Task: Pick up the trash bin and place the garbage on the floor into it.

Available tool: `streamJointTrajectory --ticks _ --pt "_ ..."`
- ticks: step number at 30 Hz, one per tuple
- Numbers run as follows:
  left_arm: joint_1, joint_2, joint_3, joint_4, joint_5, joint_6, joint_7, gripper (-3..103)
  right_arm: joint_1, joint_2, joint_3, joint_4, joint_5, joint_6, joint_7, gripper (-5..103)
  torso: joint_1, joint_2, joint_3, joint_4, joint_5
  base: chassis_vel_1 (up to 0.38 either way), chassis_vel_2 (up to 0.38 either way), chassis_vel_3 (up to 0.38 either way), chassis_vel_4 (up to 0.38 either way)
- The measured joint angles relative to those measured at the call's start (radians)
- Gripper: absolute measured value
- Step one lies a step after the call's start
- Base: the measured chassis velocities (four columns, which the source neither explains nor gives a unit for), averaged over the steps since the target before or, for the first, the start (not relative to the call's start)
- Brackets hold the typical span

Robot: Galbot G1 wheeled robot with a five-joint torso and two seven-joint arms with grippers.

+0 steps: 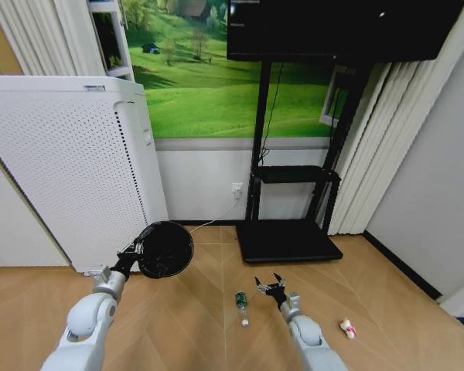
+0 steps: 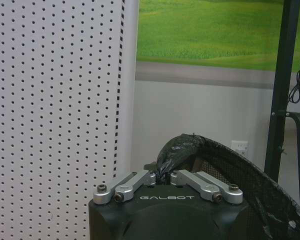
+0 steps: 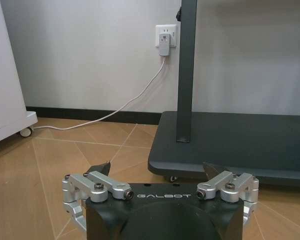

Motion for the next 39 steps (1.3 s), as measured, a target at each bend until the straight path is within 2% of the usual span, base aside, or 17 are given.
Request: streamJointTrajectory --ticks 6,8,9,10,11,12,15,16,19,20,21,23,29,39 --pt "-0.011 0.0 0.007 0.008 -0.002 -0.004 0.004 7 0.002 -0.002 -0.01 0.002 0.012 -0.037 0.01 100 0.0 0.0 0.0 0.0001 0.0 0.041 -0.031 -0.031 0.032" --pt "-0.023 0.002 0.014 0.012 -0.01 -0.013 0.012 7 0.005 -0.007 -0.03 0.01 0.059 -0.09 0.02 100 0.0 0.0 0.0 0.0 0.0001 0.0 0.0 0.0 0.0" --pt "-0.023 0.002 0.014 0.012 -0.01 -0.013 0.012 7 0.005 -0.007 -0.03 0.01 0.059 -0.09 0.02 100 0.0 0.0 0.0 0.0 0.0001 0.0 0.0 0.0 0.0" --pt "-0.027 0.002 0.017 0.014 -0.013 -0.016 0.016 7 0.005 -0.008 -0.036 0.014 0.084 -0.116 0.022 100 0.0 0.0 0.0 0.0 0.0 0.0 0.0 0.0 0.0" --pt "-0.036 0.002 0.026 0.016 -0.014 -0.021 0.022 7 0.008 -0.012 -0.054 0.023 0.145 -0.172 0.029 100 0.0 0.0 0.0 0.0 0.0 0.0 0.0 0.0 0.0" --pt "-0.036 0.002 0.026 0.016 -0.014 -0.021 0.022 7 0.008 -0.012 -0.054 0.023 0.145 -0.172 0.029 100 0.0 0.0 0.0 0.0 0.0 0.0 0.0 0.0 0.0" --pt "-0.043 -0.008 0.052 0.022 -0.008 -0.026 0.026 7 0.016 -0.014 -0.092 0.033 0.242 -0.292 0.067 100 0.0 0.0 0.0 0.0 0.0 0.0 0.0 0.0 0.0" --pt "-0.043 -0.008 0.052 0.022 -0.008 -0.026 0.026 7 0.016 -0.014 -0.092 0.033 0.242 -0.292 0.067 100 0.0 0.0 0.0 0.0 0.0 0.0 0.0 0.0 0.0" --pt "-0.043 -0.018 0.076 0.024 0.005 -0.027 0.026 7 0.018 -0.013 -0.124 0.044 0.325 -0.407 0.142 100 0.0 0.0 0.0 0.0 0.0 0.0 0.0 0.0 0.0" --pt "-0.043 -0.018 0.076 0.024 0.005 -0.027 0.026 7 0.018 -0.013 -0.124 0.044 0.325 -0.407 0.142 100 0.0 0.0 0.0 0.0 0.0 0.0 0.0 0.0 0.0" --pt "-0.043 -0.022 0.082 0.024 0.009 -0.027 0.026 7 0.019 -0.012 -0.138 0.05 0.362 -0.451 0.18 100 0.0 0.0 0.0 -0.0001 0.0 0.0 0.0 0.0 0.0" --pt "-0.043 -0.025 0.089 0.024 0.012 -0.027 0.026 7 0.018 -0.005 -0.156 0.054 0.393 -0.485 0.231 100 0.0 0.0 0.0 0.0 0.0 0.0 0.0 0.0 0.0" --pt "-0.039 -0.027 0.096 0.018 0.013 -0.028 0.025 7 0.036 0.015 -0.183 0.01 0.373 -0.503 0.264 100 0.0 0.0 0.0 0.0 0.0 0.0 0.0 0.0 0.0" --pt "-0.032 -0.038 0.1 0.007 0.016 -0.028 0.023 7 0.093 0.065 -0.22 -0.123 0.301 -0.47 0.271 100 0.0 0.0 0.0 0.0 -0.0001 0.0 0.0 0.0 0.0"
